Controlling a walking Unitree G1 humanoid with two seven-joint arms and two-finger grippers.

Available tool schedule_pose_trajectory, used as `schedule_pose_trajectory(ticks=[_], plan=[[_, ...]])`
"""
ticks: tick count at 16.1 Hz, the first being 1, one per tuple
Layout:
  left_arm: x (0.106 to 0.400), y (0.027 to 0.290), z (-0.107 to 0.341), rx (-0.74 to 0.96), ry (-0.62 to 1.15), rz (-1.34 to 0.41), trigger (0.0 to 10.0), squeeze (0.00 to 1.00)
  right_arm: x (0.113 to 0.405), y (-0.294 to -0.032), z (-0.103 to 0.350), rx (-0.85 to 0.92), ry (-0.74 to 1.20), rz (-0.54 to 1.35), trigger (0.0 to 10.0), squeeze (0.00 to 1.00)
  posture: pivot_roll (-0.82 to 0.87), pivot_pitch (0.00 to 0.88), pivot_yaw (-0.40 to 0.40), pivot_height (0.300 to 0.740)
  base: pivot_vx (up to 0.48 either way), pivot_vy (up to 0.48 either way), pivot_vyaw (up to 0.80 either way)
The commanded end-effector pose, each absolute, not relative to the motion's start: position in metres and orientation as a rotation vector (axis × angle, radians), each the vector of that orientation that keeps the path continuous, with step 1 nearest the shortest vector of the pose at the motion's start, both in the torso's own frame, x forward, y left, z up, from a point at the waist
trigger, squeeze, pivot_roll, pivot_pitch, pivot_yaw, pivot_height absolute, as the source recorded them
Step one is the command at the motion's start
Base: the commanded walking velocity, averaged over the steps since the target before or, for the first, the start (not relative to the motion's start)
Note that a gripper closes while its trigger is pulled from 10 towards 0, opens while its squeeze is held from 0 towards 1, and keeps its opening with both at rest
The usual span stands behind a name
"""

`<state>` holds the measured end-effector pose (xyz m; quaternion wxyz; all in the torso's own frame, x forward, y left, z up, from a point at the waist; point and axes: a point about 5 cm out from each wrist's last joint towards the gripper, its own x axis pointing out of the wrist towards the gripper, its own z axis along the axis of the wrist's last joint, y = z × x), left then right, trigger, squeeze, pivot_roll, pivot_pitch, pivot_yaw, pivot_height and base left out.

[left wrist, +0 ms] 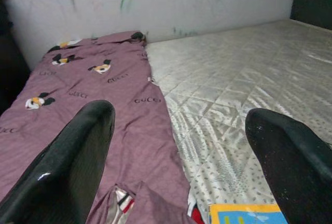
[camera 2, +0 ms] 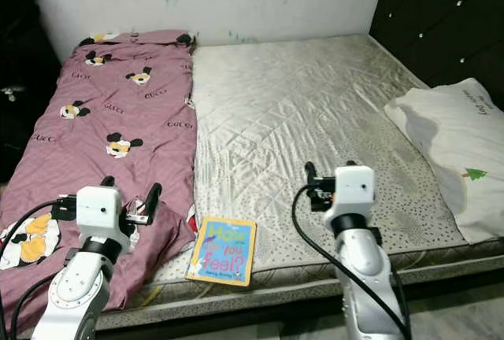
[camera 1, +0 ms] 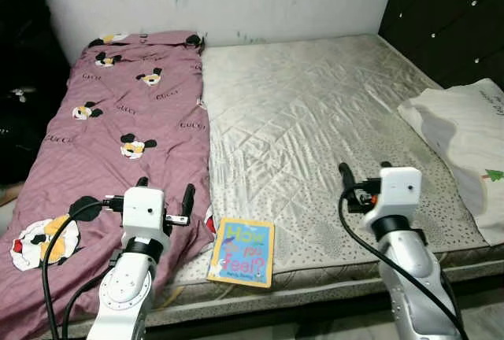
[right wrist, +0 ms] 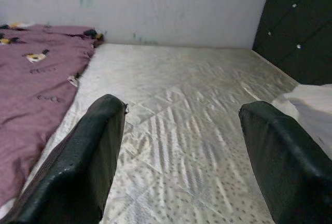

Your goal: Clean up the room

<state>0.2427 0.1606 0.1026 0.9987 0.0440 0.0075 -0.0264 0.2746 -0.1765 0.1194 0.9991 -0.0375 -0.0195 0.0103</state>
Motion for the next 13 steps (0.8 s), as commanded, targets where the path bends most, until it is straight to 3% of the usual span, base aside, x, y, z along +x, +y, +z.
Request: schedule_pose_trajectory(ticks=[1, 6, 13], plan=[[0.2440, 0.1625, 0.1014, 0.093, 0.017, -0.043, 10.0, 0.00, 0.2770, -0.1779, 0.1235, -0.083, -0.058, 0.012, 10.0, 0.00, -0.03, 0.014, 0.042, 0.740, 0.000, -0.307, 0.00], [0.2459, 0.1621, 0.1014, 0.094, 0.012, -0.040, 10.0, 0.00, 0.2795, -0.1781, 0.1251, -0.086, -0.065, 0.014, 10.0, 0.00, -0.03, 0.003, 0.040, 0.740, 0.000, -0.311, 0.00], [0.2471, 0.1625, 0.1015, 0.059, 0.007, -0.030, 10.0, 0.00, 0.2804, -0.1777, 0.1250, -0.080, -0.066, 0.015, 10.0, 0.00, -0.03, 0.007, 0.037, 0.740, 0.000, 0.000, 0.00]])
